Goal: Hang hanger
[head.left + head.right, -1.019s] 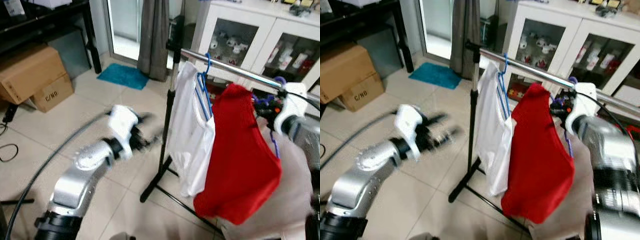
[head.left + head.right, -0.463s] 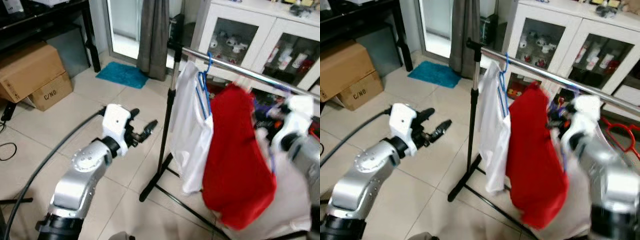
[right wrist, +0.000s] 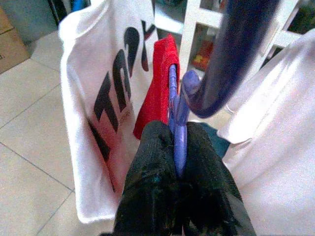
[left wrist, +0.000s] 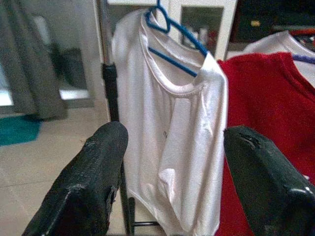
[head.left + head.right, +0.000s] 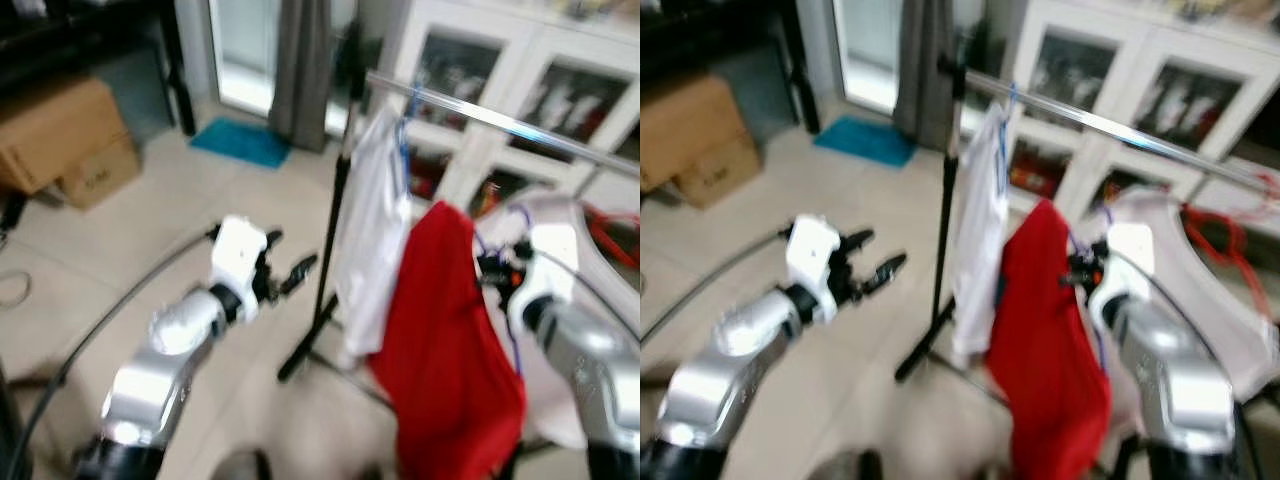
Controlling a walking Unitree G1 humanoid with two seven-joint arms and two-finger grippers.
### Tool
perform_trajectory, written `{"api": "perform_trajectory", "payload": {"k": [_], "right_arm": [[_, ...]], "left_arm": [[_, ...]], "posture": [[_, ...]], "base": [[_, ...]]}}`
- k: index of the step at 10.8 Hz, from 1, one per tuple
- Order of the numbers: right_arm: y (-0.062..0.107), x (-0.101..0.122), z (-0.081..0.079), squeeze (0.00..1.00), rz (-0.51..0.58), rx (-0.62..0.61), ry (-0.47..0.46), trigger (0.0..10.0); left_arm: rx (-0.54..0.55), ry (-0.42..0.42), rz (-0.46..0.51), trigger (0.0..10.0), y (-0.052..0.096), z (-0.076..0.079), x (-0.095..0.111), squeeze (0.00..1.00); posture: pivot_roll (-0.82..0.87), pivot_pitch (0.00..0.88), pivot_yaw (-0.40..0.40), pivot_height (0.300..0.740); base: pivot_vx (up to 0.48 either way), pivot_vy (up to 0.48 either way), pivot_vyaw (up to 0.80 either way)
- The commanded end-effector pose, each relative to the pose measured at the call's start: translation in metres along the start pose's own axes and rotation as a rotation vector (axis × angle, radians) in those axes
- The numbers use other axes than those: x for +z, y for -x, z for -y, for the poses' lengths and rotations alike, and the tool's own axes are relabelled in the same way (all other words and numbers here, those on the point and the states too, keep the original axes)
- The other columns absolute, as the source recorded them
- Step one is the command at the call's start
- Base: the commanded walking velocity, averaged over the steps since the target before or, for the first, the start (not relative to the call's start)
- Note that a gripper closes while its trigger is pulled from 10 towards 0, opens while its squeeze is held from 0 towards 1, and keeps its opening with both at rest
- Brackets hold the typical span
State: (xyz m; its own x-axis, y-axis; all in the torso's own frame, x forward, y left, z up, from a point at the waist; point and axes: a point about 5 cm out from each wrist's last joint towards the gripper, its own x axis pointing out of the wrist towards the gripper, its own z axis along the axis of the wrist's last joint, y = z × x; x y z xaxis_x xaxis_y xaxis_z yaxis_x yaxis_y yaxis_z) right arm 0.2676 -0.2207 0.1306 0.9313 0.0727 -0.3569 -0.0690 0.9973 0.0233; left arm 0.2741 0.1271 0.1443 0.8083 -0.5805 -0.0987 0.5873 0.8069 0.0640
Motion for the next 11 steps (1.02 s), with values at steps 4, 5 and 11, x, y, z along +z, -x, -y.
{"api": "perform_trajectory", "payload": {"k": [4,5,11], "right_arm": [[-0.001,0.0,-0.009,0.0,0.012,-0.001,0.01,0.0],[-0.001,0.0,-0.014,0.0,0.004,0.03,0.017,0.0],[0.004,0.043,-0.073,0.0,0.169,0.477,0.063,0.0]], "left_arm": [[-0.007,0.0,-0.007,10.0,-0.001,0.003,-0.001,0.0],[-0.038,-0.005,-0.014,10.0,-0.004,0.005,-0.002,0.0],[-0.197,-0.019,0.016,10.0,-0.059,0.003,0.026,1.0]], "posture": [[-0.03,0.0,-0.057,0.74],[-0.03,0.0,-0.053,0.74],[-0.07,0.0,-0.028,0.74]], "base": [[-0.264,0.0,0.0],[0.0,0.0,0.0],[0.0,0.0,0.0]]}}
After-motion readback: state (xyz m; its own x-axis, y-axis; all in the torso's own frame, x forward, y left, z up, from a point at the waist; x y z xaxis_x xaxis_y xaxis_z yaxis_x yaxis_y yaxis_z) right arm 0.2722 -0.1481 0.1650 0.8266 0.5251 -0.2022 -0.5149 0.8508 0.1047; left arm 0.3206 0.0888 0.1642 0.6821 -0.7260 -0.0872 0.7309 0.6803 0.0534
